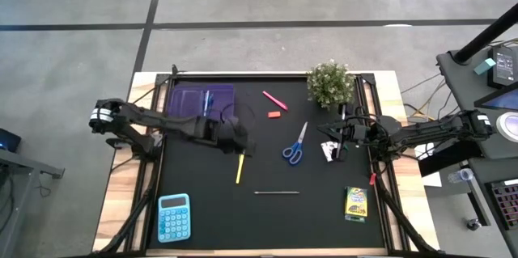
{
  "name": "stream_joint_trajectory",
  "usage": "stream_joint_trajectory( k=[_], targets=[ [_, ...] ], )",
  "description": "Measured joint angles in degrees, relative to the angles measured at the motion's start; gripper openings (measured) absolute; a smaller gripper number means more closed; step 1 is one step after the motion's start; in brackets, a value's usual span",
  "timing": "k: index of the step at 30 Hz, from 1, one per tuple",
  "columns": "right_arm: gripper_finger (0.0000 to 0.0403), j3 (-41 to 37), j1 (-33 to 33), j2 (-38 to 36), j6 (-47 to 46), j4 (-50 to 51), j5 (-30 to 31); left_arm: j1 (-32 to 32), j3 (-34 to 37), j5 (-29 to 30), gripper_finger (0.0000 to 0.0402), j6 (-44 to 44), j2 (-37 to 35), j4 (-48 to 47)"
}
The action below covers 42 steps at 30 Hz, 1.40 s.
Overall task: Pack school essentials
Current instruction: Put the yellow pen into the purple box
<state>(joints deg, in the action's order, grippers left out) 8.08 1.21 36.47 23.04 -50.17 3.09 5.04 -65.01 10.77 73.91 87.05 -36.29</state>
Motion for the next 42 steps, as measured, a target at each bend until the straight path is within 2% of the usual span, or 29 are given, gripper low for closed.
stream_joint_trajectory(
  k=[3, 8, 13, 19, 31, 42],
  targets=[
    [0.0009, 0.0, 0.0, 0.0, 0.0, 0.0, 0.0, 2.0, -0.4, 0.0, 0.0056, 4.0, 1.2, 0.2],
    [0.0009, 0.0, -0.1, -0.1, 0.1, -0.2, 0.0, 1.8, -2.8, 0.3, 0.0056, 4.8, 3.2, 0.2],
    [0.0009, 0.0, -0.1, 0.1, 0.8, -0.7, 0.0, 1.3, -6.7, 0.2, 0.0056, 4.8, 6.7, -4.8],
    [0.0009, 0.0, -0.1, 0.8, 1.0, -0.6, 0.2, 0.5, -11.0, -0.5, 0.0056, 5.2, 13.0, -12.5],
    [0.0009, 0.0, -0.1, 0.8, 1.1, -0.6, 1.4, 0.5, -16.7, -1.9, 0.0056, 3.9, 25.4, -14.2],
    [0.0009, 0.0, -0.1, 0.8, 1.2, -0.1, 1.5, 0.6, -16.5, -2.1, 0.0065, 1.1, 24.1, -15.2]
  ],
)
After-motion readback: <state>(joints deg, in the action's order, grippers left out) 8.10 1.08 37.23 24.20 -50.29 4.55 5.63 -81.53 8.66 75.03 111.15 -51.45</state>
